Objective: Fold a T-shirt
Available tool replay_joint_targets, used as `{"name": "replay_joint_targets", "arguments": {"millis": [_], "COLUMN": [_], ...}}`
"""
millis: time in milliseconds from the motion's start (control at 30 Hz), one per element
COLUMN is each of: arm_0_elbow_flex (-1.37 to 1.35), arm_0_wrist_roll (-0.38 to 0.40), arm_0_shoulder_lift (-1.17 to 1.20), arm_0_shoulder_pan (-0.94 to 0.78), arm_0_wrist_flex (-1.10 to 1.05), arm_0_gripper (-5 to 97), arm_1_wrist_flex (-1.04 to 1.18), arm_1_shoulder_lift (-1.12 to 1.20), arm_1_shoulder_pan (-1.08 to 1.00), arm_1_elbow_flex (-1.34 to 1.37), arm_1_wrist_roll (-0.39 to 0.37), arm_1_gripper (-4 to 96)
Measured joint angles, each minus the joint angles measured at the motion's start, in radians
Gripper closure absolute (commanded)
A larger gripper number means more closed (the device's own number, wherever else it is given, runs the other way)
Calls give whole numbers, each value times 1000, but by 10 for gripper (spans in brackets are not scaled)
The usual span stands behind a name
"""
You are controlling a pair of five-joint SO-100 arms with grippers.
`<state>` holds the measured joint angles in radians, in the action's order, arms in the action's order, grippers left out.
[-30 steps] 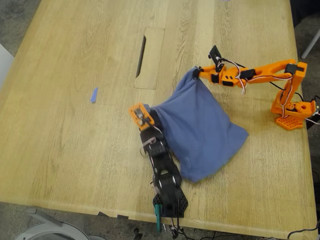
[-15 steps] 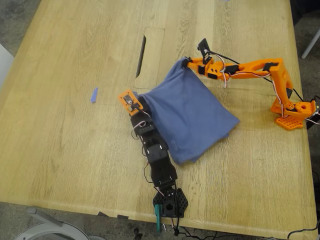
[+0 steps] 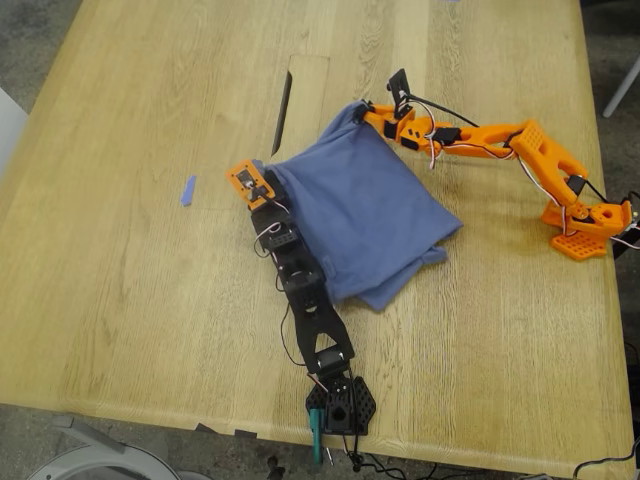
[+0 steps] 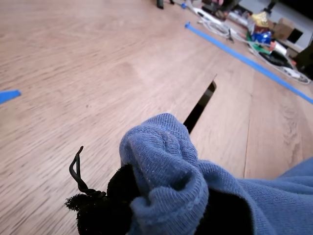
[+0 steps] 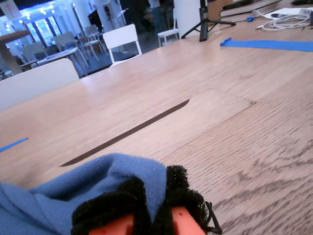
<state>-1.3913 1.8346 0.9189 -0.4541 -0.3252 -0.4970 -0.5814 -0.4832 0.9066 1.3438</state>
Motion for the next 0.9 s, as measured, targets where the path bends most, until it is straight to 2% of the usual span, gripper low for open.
{"name": "replay_joint_targets", "arguments": {"millis": [167, 367, 600, 800, 900], "arm_0_elbow_flex": [163, 285, 509, 790, 1022], "arm_0_wrist_roll": [0, 0, 0, 0, -8], "arm_0_shoulder_lift": [-101, -115, -120, -218, -330], "arm_0_shoulder_pan": [0, 0, 2, 2, 2], "arm_0_wrist_flex": [31, 184, 589, 930, 1115], "arm_0_gripper": [920, 920, 920, 920, 920], "arm_1_wrist_flex": [-44, -71, -40, 140, 241], "arm_1_shoulder_lift": [41, 75, 107, 107, 107], "arm_1_shoulder_pan": [-8, -18, -31, -31, -35], "arm_1_elbow_flex": [-41, -107, -213, -316, -382], "arm_1_wrist_roll": [0, 0, -5, -9, -9], "arm_1_gripper": [913, 913, 913, 913, 913]}}
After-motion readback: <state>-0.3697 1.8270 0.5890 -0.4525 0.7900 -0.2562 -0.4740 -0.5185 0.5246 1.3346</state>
